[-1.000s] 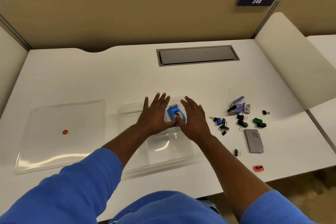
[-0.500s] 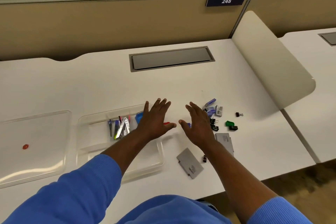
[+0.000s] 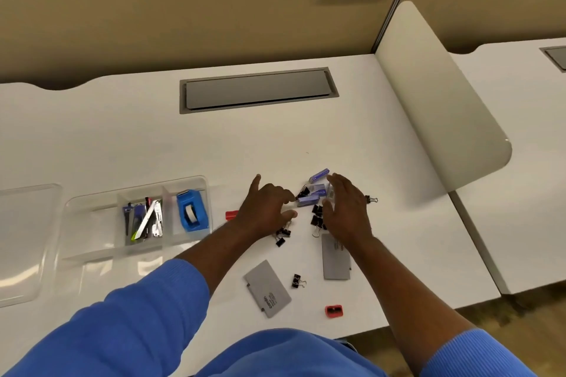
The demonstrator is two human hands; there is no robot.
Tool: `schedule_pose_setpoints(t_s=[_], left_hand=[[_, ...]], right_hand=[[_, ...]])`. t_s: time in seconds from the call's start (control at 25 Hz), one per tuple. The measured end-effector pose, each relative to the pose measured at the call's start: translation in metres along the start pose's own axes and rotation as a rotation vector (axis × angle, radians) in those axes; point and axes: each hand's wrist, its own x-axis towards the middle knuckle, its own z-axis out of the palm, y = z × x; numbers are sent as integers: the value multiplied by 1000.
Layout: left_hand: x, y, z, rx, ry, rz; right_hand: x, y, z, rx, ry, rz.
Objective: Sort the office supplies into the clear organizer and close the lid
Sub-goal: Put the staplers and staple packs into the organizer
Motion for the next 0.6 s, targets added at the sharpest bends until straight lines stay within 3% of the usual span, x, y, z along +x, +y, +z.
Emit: schedule_pose_setpoints(t_s=[0.36,0.6], left_hand=[[33,24,14,44,25,60],[49,27,21,281,144,423]], right_hand=[[13,34,3,-61,-82,-1],[17,40,3,-35,-55,-9]])
